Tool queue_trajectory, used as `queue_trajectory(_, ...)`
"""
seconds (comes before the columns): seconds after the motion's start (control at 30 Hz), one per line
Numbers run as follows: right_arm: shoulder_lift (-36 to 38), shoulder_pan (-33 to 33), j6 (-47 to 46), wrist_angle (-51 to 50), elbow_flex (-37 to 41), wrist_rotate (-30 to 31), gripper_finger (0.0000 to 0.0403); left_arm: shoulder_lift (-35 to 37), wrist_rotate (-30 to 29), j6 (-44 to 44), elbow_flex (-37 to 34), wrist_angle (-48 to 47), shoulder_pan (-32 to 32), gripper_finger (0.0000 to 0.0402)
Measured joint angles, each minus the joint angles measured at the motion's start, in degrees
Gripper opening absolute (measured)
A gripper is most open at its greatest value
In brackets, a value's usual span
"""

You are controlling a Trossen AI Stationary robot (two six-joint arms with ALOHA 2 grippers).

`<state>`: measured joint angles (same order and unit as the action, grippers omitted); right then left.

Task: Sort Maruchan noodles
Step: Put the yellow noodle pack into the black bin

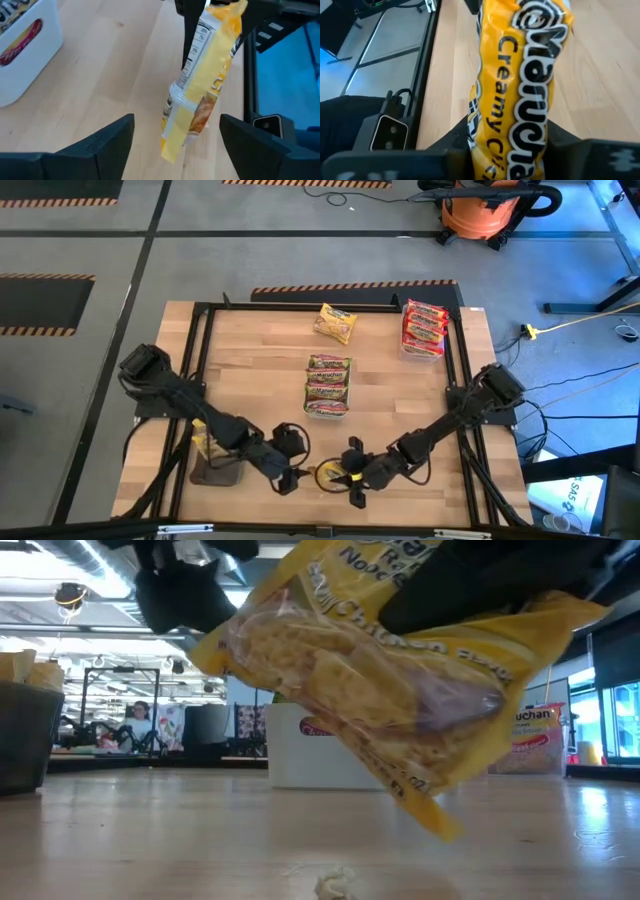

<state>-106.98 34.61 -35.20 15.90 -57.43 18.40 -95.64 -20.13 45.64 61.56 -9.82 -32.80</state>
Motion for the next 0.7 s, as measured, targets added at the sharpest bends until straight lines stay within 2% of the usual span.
queue_trajectory(0.2, 0.0, 0.5, 1.0, 0.1, 0.0, 1.1, 0.0098, -1.5, -0.5, -1.6, 0.0, 4.4, 1.0, 0.0292)
queue_trajectory(0.5, 0.0, 0.4, 1.4, 0.2, 0.0, 1.6, 0.0098, -2.7, -0.3, -1.6, 0.0, 5.1, 1.1, 0.029)
queue_trajectory(0.7, 0.0, 0.3, 2.8, 3.0, 0.0, 1.5, 0.0098, -2.7, 0.2, -5.5, 0.0, 7.9, 1.1, 0.029)
